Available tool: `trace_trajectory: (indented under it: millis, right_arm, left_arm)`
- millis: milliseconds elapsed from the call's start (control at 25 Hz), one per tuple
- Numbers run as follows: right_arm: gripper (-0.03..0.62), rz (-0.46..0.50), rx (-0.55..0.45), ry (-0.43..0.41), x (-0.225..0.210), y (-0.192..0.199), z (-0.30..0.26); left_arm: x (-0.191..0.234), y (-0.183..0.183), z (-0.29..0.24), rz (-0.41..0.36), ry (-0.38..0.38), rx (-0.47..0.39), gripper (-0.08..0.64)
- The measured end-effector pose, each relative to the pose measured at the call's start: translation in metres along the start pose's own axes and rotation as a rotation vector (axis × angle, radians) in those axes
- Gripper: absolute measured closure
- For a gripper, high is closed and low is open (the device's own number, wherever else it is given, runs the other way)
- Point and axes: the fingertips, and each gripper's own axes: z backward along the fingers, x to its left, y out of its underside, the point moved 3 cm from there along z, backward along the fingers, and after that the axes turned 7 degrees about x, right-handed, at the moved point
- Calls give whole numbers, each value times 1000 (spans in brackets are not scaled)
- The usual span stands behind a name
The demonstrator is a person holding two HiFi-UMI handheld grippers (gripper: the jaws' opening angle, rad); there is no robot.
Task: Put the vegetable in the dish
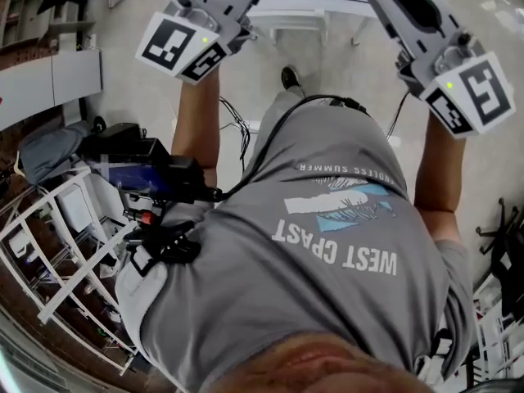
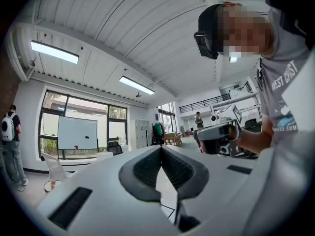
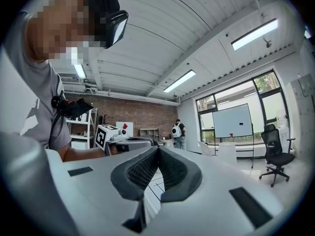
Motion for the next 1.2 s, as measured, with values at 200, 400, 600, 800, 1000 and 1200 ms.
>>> trace_trajectory:
  millis: [200, 400, 600, 800, 1000, 1200]
  right_arm:
    - [584, 24, 12, -35, 42, -18, -15]
    - [584, 23, 26, -35, 71, -10, -32]
    - [585, 20, 42, 16, 90, 21, -38]
    - [586, 12, 57, 53, 148, 9, -65]
    - [586, 25, 66, 99, 200, -25, -89]
    - [586, 36, 78, 148, 233, -30, -106]
  left_arm:
    - [-3, -20, 57, -22, -46, -16, 552]
    - [-5, -12, 103, -22, -66, -34, 552]
    - [-18, 16, 139, -18, -69, -36, 552]
    - [-10, 17, 212, -2, -55, -46, 552]
    - [5, -4, 270, -1, -25, -69, 552]
    - [14, -3, 304, -11, 18, -95, 552]
